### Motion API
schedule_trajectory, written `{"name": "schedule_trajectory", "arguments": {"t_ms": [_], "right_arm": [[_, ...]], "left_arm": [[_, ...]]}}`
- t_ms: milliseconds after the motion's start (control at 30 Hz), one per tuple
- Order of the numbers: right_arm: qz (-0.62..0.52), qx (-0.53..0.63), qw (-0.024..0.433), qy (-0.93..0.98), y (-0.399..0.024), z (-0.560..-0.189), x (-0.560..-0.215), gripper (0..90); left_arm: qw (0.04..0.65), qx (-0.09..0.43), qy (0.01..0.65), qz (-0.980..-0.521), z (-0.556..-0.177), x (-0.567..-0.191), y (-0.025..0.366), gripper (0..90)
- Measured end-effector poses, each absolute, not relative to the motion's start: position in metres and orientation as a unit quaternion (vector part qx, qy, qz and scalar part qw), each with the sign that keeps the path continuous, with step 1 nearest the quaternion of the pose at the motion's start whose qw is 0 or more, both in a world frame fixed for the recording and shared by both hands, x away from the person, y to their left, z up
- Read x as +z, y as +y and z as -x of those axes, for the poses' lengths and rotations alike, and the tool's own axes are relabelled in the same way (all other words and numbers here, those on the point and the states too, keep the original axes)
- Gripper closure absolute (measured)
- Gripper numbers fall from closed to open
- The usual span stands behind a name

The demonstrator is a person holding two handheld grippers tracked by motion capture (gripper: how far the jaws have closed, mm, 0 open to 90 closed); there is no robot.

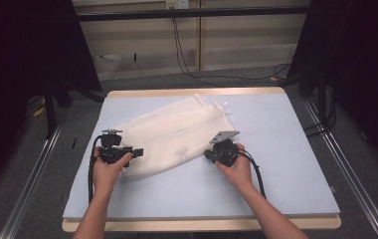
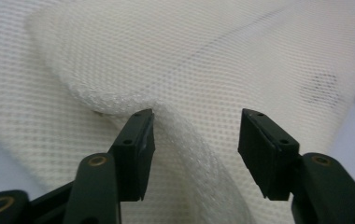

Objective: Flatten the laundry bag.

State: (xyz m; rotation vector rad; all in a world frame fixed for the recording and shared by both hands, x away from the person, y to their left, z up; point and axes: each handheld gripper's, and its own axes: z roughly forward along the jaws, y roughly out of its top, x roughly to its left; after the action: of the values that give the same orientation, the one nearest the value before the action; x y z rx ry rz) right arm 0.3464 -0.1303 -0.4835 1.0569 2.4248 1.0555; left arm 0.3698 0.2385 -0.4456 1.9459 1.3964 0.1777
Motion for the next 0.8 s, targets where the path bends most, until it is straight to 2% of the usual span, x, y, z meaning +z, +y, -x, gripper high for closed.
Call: {"name": "schedule_trajectory", "arguments": {"t_ms": [133,367,467,567,600,633,667,800], "right_arm": [[-0.363,0.362,0.148,0.846,-0.129,-0.348,-0.484,87.6],[-0.358,0.36,0.147,0.849,-0.13,-0.35,-0.484,87.9],[-0.362,0.36,0.145,0.848,-0.131,-0.35,-0.483,87.9],[-0.361,0.36,0.143,0.848,-0.131,-0.351,-0.484,87.9],[-0.361,0.36,0.143,0.848,-0.131,-0.351,-0.484,87.9],[-0.361,0.358,0.145,0.849,-0.13,-0.351,-0.483,87.9],[-0.36,0.357,0.145,0.849,-0.13,-0.351,-0.483,87.9],[-0.358,0.359,0.144,0.85,-0.131,-0.351,-0.484,87.9]], "left_arm": [[0.364,0.07,0.574,-0.73,-0.38,-0.449,0.256,36.8],[0.355,0.069,0.59,-0.722,-0.396,-0.46,0.274,29.5],[0.368,0.051,0.591,-0.716,-0.399,-0.464,0.272,36.8],[0.367,0.054,0.596,-0.712,-0.402,-0.466,0.27,55.6],[0.373,0.053,0.594,-0.711,-0.402,-0.465,0.269,55.6],[0.366,0.066,0.587,-0.719,-0.4,-0.462,0.267,64.0],[0.375,0.068,0.585,-0.716,-0.398,-0.459,0.264,78.3],[0.408,0.078,0.542,-0.73,-0.386,-0.442,0.253,82.6]]}}
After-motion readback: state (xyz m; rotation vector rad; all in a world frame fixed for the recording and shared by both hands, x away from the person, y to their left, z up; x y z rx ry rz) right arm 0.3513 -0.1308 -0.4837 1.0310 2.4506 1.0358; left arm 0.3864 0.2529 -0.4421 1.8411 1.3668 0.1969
